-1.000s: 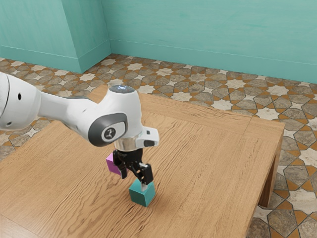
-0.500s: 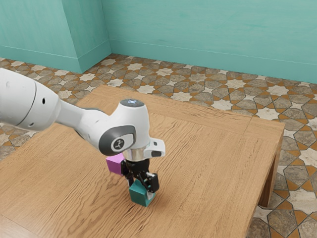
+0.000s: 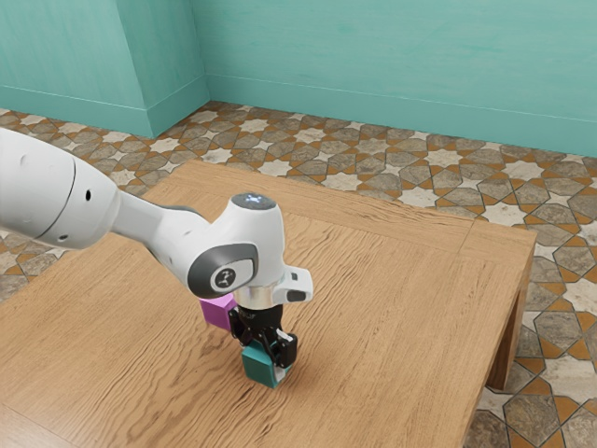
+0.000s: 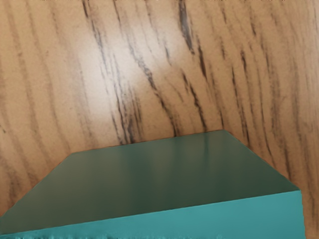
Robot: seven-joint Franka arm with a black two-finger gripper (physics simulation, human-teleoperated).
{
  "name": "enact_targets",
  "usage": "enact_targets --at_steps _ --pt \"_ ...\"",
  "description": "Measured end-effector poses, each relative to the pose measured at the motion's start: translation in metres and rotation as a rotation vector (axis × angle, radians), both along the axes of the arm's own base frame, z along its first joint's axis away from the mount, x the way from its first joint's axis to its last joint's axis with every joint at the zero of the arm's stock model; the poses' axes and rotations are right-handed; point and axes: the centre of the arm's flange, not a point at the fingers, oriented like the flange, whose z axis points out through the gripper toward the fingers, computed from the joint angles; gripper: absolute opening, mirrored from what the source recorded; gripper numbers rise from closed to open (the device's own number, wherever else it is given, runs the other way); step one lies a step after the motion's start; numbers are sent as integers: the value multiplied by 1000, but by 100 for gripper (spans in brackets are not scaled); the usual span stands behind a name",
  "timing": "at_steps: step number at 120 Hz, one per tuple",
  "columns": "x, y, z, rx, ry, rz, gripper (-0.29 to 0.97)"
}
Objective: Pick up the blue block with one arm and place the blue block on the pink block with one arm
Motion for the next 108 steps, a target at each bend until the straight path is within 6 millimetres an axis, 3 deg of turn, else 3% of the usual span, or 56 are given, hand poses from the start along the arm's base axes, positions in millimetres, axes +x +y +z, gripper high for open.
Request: enact_targets --at_steps 40,64,108 --pt "4 5 20 22 -41 20 39" --pt "32 12 63 29 -87 13 39" --pt "56 72 92 43 -51 15 39"
